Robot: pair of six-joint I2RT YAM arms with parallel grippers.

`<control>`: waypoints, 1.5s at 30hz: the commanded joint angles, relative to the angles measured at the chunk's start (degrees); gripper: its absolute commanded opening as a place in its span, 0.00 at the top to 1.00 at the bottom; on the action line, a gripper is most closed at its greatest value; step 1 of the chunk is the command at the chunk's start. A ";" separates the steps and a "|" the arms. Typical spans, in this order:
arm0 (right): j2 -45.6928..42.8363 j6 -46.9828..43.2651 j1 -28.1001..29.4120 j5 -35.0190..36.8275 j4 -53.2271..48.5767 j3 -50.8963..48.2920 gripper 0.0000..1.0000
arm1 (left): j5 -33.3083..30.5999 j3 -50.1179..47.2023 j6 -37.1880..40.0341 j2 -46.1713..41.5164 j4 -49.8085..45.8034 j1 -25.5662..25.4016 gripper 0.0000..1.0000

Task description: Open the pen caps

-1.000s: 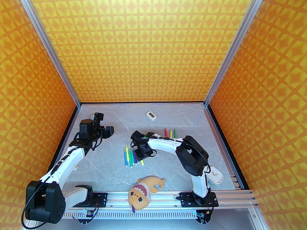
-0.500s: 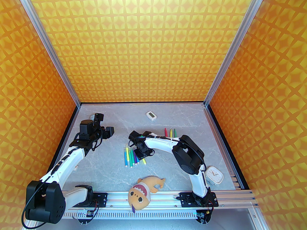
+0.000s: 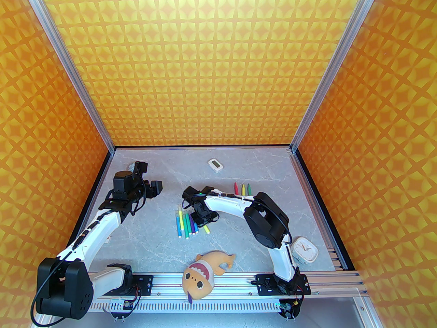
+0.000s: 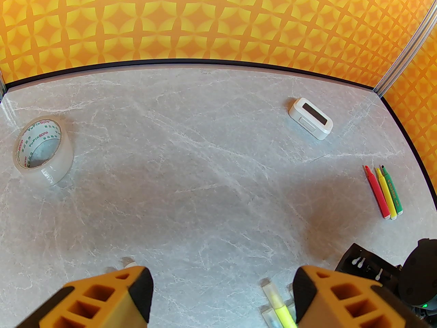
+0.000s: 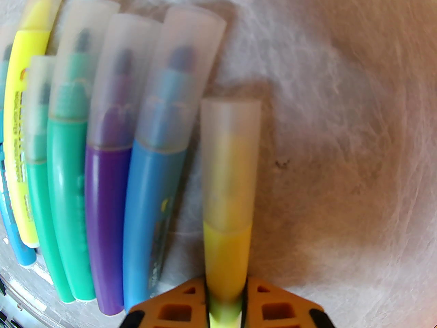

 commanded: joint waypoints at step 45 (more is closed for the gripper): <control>-24.44 -6.17 -8.71 -18.48 30.55 -15.21 1.00 | 34.79 6.32 -18.63 19.29 16.39 -11.15 0.34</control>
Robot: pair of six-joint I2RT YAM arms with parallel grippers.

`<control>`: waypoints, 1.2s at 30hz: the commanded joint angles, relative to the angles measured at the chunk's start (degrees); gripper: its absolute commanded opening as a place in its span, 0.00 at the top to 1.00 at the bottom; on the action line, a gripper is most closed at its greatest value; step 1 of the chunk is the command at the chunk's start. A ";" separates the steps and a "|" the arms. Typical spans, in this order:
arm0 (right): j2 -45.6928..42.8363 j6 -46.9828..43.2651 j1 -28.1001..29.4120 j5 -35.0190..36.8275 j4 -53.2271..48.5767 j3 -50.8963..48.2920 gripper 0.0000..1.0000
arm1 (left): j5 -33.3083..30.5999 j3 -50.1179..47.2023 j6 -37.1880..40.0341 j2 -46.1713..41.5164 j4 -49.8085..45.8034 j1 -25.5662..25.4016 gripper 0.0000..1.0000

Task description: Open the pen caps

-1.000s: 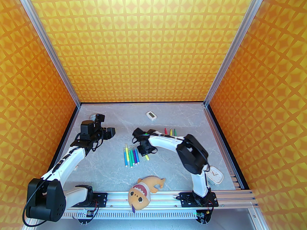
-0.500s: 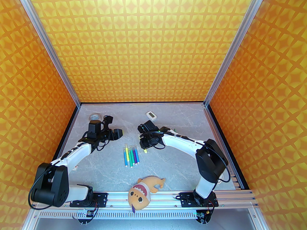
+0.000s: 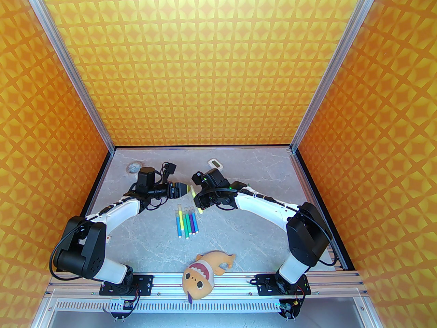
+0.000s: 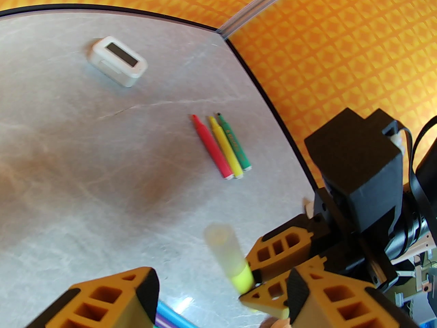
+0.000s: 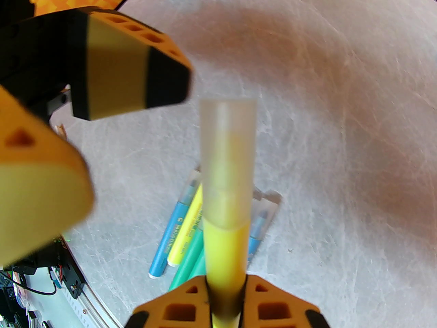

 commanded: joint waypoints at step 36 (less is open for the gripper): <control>-3.41 -3.05 -0.17 -3.76 5.89 -2.38 0.89 | 5.10 4.55 -6.06 4.32 6.28 -2.30 0.83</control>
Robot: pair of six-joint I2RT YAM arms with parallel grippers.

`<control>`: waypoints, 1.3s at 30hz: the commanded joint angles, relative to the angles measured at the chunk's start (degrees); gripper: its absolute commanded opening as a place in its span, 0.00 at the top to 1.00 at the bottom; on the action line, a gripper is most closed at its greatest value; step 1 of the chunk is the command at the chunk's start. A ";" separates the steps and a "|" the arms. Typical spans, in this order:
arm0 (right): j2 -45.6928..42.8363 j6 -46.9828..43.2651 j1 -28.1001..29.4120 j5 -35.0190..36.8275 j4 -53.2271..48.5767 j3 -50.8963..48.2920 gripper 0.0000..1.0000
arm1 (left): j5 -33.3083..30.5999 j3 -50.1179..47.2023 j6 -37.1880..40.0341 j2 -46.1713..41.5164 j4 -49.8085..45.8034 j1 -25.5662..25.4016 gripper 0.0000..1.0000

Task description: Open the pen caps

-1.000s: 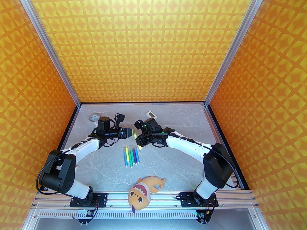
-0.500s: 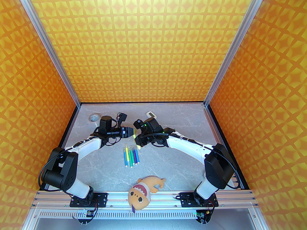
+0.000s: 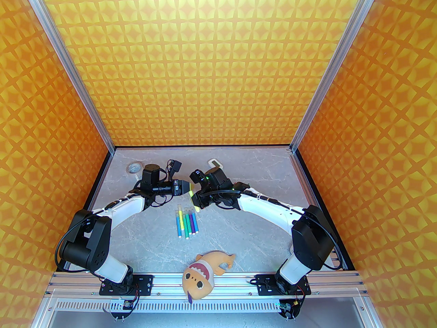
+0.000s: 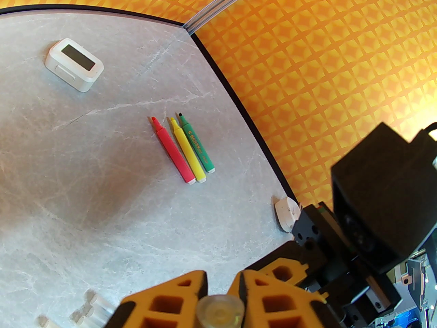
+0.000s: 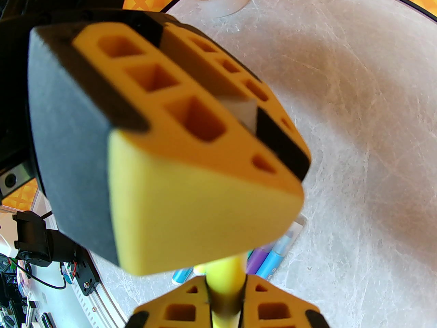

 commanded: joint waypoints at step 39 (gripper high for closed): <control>-4.55 -1.74 -0.21 -2.06 8.98 -15.13 1.00 | -2.73 4.49 -6.57 0.31 4.19 3.57 1.00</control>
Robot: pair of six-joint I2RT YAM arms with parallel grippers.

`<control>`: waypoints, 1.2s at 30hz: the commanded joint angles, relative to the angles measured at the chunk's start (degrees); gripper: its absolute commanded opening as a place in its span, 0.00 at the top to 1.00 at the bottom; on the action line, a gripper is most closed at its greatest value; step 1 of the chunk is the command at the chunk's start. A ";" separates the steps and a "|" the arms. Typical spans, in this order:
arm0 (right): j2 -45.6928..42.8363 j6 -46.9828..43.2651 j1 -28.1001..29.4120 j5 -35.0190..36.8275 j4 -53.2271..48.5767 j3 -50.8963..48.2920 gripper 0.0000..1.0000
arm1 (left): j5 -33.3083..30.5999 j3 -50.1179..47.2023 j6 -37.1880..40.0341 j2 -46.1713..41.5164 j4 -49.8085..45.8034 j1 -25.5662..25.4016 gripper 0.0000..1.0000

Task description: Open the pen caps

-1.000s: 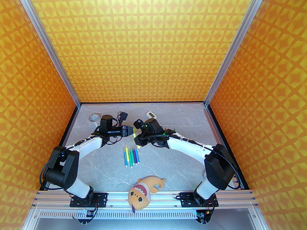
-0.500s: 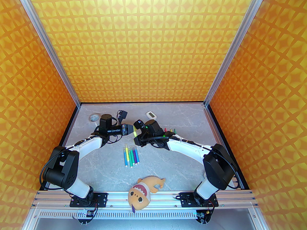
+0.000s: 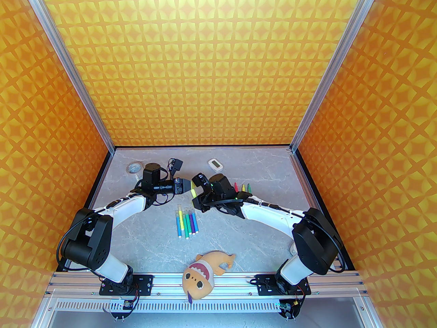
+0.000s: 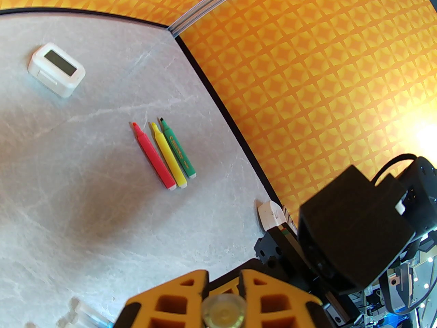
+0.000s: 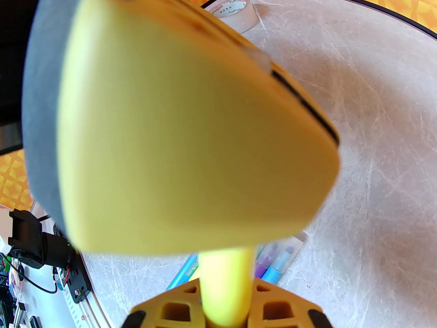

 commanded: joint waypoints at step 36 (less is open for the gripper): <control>2.34 -0.48 -24.12 30.65 -24.22 4.66 1.00 | -53.17 5.68 17.78 -4.41 -48.95 21.05 1.00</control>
